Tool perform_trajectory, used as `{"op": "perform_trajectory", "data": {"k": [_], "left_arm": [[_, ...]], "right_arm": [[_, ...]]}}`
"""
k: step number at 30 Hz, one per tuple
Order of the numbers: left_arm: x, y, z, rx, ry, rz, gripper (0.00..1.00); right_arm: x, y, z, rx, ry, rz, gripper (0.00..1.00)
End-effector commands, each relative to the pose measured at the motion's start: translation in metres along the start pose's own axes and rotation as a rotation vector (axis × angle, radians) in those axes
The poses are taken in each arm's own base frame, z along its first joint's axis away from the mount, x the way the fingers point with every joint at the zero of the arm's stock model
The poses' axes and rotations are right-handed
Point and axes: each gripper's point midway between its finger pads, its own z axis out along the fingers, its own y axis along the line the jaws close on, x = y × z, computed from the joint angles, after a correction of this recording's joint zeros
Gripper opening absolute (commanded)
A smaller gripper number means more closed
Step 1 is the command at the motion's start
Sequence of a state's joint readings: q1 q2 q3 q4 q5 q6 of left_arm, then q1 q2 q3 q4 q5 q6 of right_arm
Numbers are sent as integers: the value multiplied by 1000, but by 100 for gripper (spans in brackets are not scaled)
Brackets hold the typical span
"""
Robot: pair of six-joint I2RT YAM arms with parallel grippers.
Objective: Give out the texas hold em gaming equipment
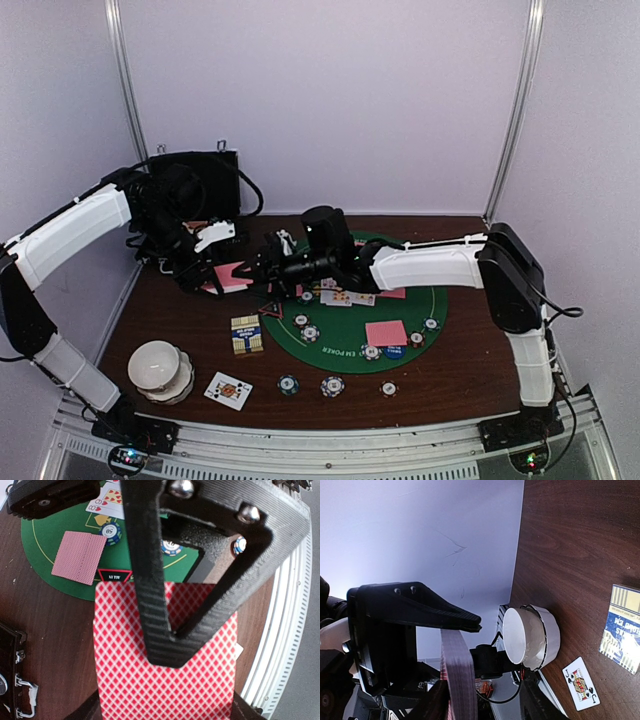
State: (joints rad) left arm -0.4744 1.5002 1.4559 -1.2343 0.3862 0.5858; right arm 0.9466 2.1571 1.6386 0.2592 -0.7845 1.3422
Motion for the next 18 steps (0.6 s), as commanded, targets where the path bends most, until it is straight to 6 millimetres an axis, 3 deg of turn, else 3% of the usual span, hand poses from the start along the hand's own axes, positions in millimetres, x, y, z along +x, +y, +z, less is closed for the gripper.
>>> {"op": "perform_trajectory", "data": {"k": [1, 10, 18], "left_arm": [[-18, 0, -14, -21, -73, 47, 0], [-12, 1, -9, -26, -49, 42, 0], [-10, 3, -7, -34, -38, 41, 0]], "right_arm": [[0, -15, -10, 63, -15, 21, 48], [-3, 6, -24, 40, -40, -10, 27], [-1, 14, -32, 41, -40, -29, 18]]}}
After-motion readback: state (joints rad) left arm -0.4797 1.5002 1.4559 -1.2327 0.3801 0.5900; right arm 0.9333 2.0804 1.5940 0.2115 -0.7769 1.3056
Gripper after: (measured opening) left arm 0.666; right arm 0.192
